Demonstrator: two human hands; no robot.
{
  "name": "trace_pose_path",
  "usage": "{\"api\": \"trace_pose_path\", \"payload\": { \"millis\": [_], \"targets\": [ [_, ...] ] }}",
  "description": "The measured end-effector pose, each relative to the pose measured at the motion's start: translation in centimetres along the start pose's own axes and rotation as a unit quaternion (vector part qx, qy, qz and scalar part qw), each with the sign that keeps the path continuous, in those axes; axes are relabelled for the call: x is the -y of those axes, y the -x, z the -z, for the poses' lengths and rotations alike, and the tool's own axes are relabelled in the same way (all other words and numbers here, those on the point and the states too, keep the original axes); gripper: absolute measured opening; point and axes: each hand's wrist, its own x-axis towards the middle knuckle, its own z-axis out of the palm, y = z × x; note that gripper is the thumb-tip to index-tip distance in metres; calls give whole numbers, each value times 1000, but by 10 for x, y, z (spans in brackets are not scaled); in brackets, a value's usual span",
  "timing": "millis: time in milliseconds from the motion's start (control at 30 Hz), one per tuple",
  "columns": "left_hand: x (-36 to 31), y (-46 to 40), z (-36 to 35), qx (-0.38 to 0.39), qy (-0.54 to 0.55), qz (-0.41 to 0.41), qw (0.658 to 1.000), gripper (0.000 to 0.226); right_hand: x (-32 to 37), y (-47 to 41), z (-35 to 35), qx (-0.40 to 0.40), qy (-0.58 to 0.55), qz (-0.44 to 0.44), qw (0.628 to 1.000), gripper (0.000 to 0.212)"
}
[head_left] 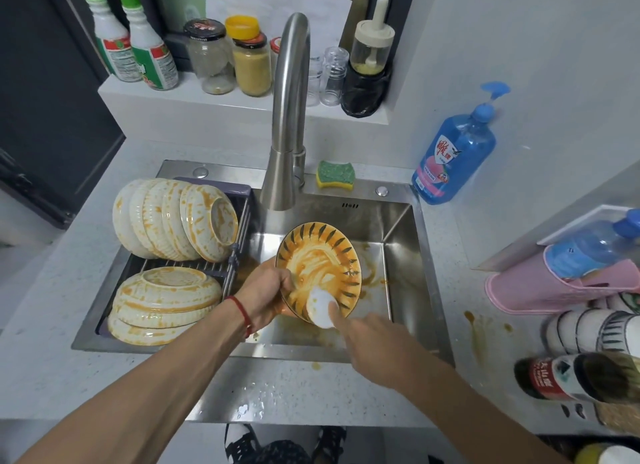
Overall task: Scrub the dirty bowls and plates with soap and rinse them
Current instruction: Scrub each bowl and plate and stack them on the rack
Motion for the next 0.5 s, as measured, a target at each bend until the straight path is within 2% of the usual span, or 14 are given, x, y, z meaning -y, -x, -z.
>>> {"api": "trace_pose_path", "payload": {
  "millis": [67, 133, 233, 300, 400, 500],
  "targets": [
    [6, -4, 4, -14, -9, 2, 1000, 27, -17, -2, -3, -26, 23, -17, 999, 63],
    [12, -9, 6, -30, 5, -2, 1000, 36, -46, -13, -5, -74, 22, -68, 995, 60],
    [10, -11, 3, -50, 25, -32, 998, 53, -66, -17, -13, -155, -101, -90, 979, 61],
    [6, -11, 4, -55, 44, -44, 997, 65, -70, -16, -18, -182, -187, -79, 962, 71],
    [1, -11, 8, -22, 52, 18, 998, 64, -70, -16, -21, -230, -268, -49, 934, 86],
    [-3, -9, 6, 28, 50, 111, 992, 60, -67, -19, -14, -277, -319, 11, 906, 81]
  ]
}}
